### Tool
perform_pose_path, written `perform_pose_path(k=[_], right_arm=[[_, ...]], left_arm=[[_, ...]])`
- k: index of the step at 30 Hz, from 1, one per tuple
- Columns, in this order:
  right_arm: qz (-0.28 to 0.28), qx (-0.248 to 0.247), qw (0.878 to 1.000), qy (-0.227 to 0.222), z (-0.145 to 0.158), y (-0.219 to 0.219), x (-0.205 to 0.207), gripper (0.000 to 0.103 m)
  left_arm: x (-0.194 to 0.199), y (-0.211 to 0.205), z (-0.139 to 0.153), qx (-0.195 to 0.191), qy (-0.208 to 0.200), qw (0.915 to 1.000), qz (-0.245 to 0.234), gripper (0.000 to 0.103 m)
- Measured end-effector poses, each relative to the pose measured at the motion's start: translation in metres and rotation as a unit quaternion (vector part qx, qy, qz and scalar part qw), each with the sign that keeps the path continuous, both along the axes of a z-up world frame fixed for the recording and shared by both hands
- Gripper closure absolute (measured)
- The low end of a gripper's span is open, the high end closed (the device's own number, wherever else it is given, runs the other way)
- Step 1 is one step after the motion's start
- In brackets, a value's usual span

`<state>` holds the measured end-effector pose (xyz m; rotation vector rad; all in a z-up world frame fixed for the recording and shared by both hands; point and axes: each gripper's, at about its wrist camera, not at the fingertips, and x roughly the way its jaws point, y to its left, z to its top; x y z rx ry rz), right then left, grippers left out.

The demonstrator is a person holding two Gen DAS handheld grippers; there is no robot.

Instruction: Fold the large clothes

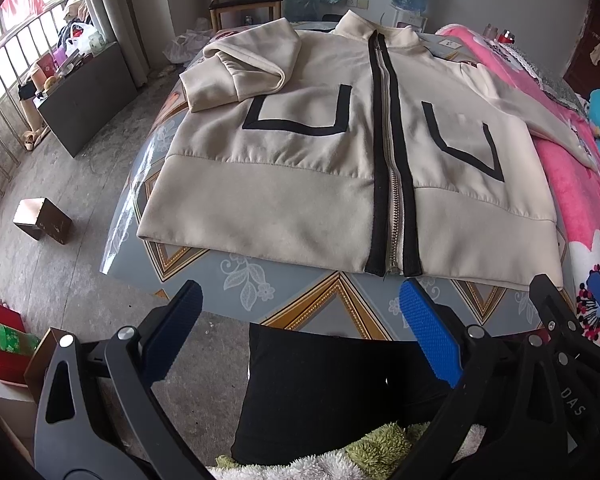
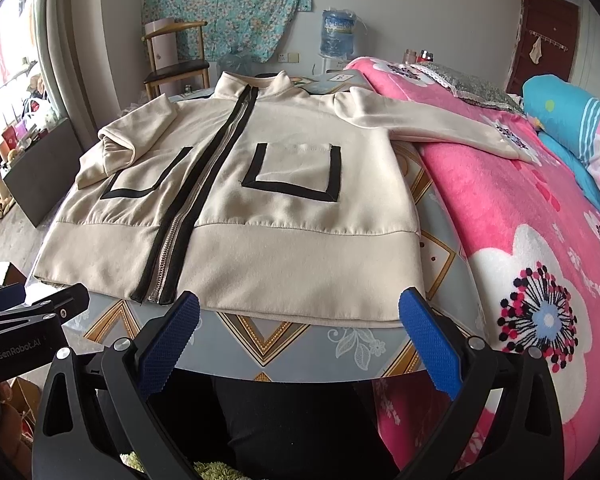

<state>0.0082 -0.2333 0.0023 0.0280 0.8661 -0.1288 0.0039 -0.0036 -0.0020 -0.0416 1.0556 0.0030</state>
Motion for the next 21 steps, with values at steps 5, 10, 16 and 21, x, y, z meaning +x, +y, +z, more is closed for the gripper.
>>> perform_pose_path(k=[5, 10, 16, 21], right_arm=[[0.0, -0.001, 1.0, 0.002, 0.0001, -0.0004, 0.0009, 0.006], [0.0, -0.001, 1.0, 0.001, 0.0003, 0.0005, 0.0002, 0.006], [0.0, -0.001, 1.0, 0.001, 0.0003, 0.0013, 0.0002, 0.006], [0.0, -0.001, 1.0, 0.001, 0.0005, 0.0013, 0.0002, 0.006]], left_arm=[[0.0005, 0.0005, -0.0008, 0.0, 0.001, 1.0, 0.0, 0.008], [-0.0004, 0.0019, 0.0015, -0.001, 0.002, 1.0, 0.002, 0.008], [-0.0016, 0.0021, 0.0021, 0.0, 0.001, 1.0, 0.003, 0.007], [-0.0024, 0.0056, 0.002, -0.001, 0.002, 1.0, 0.006, 0.008]])
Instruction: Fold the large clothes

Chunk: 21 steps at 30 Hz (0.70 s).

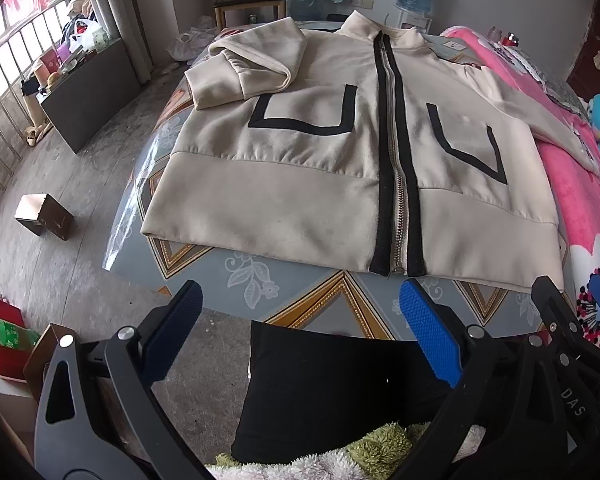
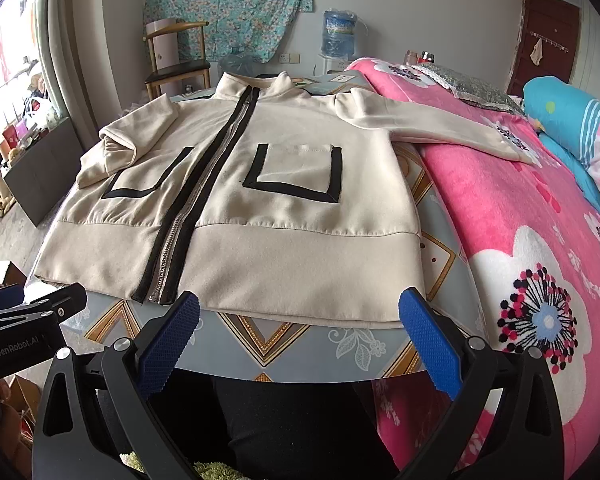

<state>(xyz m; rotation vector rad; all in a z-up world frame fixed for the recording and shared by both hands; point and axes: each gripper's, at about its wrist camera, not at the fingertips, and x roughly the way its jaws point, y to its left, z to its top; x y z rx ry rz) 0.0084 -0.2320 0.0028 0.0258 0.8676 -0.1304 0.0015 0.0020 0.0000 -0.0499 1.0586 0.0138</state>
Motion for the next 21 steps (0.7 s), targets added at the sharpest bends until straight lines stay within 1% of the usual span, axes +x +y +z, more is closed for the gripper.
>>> perform_pose_path(k=[21], right_arm=[[0.001, -0.002, 1.0, -0.001, 0.0014, 0.0019, 0.0007, 0.006]], left_arm=[[0.0017, 0.0067, 0.0001, 0.003, -0.002, 1.0, 0.003, 0.008]])
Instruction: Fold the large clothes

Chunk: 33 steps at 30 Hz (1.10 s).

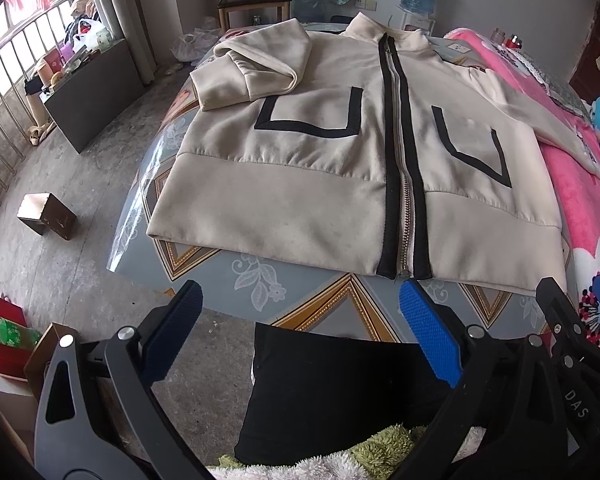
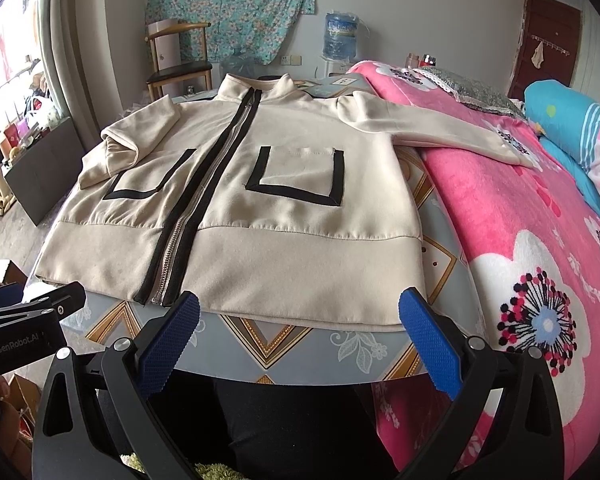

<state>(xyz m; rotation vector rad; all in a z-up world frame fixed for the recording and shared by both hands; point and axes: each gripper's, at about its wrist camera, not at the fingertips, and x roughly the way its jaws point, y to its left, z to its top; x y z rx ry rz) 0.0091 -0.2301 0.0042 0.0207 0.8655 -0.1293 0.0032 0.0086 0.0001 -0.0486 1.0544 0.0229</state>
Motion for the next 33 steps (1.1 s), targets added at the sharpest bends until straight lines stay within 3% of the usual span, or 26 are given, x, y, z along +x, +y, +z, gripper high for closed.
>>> perform_pose_path(k=[16, 27, 31, 33], right_arm=[[-0.002, -0.011, 1.0, -0.008, 0.004, 0.007, 0.011, 0.006], [0.001, -0.019, 0.999, -0.036, 0.024, 0.01, 0.054, 0.006], [0.058, 0.009, 0.997, -0.056, 0.04, 0.022, 0.085, 0.006], [0.099, 0.047, 0.992, -0.058, 0.047, 0.03, 0.106, 0.006]], left_arm=[[0.014, 0.006, 0.002, 0.004, -0.001, 1.0, 0.003, 0.008], [0.053, 0.032, 0.007, -0.017, -0.024, 0.9995, 0.008, 0.007], [0.071, 0.054, 0.008, -0.054, -0.057, 0.9969, -0.008, 0.007], [0.078, 0.067, 0.009, -0.072, -0.082, 0.994, -0.008, 0.007]])
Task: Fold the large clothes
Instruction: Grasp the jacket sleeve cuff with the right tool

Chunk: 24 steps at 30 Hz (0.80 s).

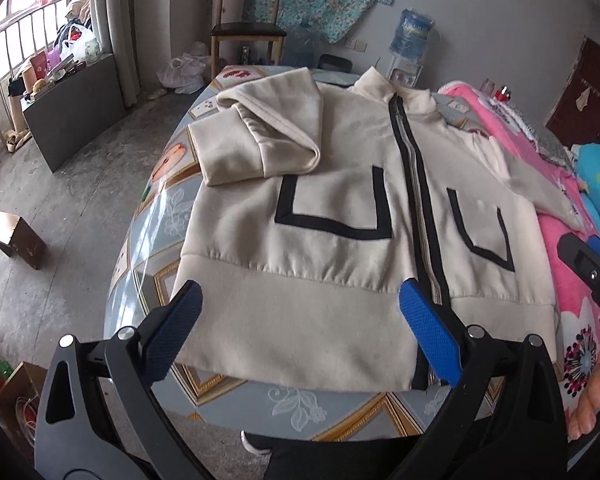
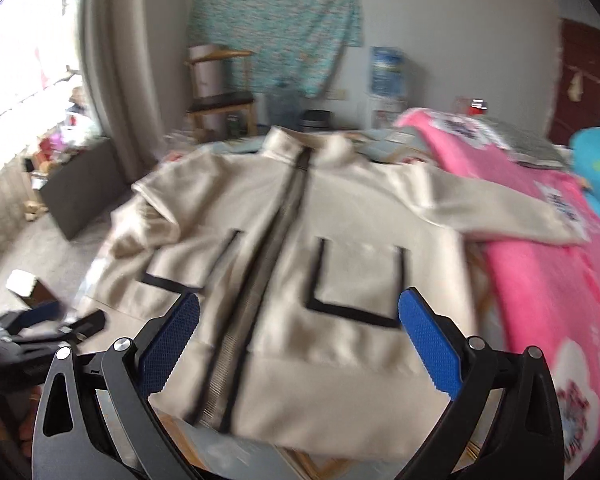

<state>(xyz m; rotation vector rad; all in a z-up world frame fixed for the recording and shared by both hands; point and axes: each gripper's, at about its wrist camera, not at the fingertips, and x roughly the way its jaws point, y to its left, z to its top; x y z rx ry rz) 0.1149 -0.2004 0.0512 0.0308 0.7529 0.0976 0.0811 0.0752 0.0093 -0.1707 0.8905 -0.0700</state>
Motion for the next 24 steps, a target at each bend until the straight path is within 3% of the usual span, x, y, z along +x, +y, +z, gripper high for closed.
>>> perform_pose_path(k=[3, 5, 8, 10, 12, 13, 15, 18, 22, 24], right_arm=[[0.081, 0.081, 0.993, 0.039, 0.004, 0.018, 0.045, 0.006], [0.133, 0.136, 0.979, 0.077, -0.001, 0.033, 0.077, 0.006], [0.184, 0.193, 0.952, 0.147, -0.023, 0.064, 0.127, 0.006], [0.197, 0.254, 0.924, 0.207, -0.051, 0.083, 0.16, 0.006], [0.199, 0.285, 0.904, 0.248, -0.075, 0.1, 0.182, 0.015], [0.193, 0.284, 0.903, 0.26, -0.082, 0.106, 0.187, 0.019], [0.177, 0.276, 0.899, 0.291, -0.106, 0.12, 0.201, 0.039], [0.166, 0.263, 0.899, 0.308, -0.13, 0.136, 0.209, 0.053], [0.152, 0.242, 0.914, 0.29, -0.142, 0.148, 0.21, 0.075], [0.147, 0.232, 0.92, 0.279, -0.141, 0.149, 0.213, 0.096]], left_arm=[[0.012, 0.018, -0.001, -0.02, -0.025, 0.9995, 0.006, 0.007], [0.023, 0.026, -0.007, -0.025, -0.013, 0.9996, 0.004, 0.007], [0.039, 0.04, -0.021, -0.064, 0.012, 0.9979, 0.0, 0.007], [0.047, 0.049, -0.032, -0.089, 0.022, 0.9957, 0.014, 0.007], [0.052, 0.053, -0.041, -0.095, 0.026, 0.9948, 0.027, 0.008], [0.056, 0.054, -0.046, -0.092, 0.031, 0.9947, 0.034, 0.008], [0.063, 0.055, -0.055, -0.088, 0.042, 0.9943, 0.042, 0.008], [0.072, 0.052, -0.061, -0.079, 0.044, 0.9949, 0.045, 0.007], [0.085, 0.041, -0.062, -0.046, 0.047, 0.9974, 0.031, 0.007], [0.091, 0.037, -0.062, -0.038, 0.052, 0.9976, 0.027, 0.007]])
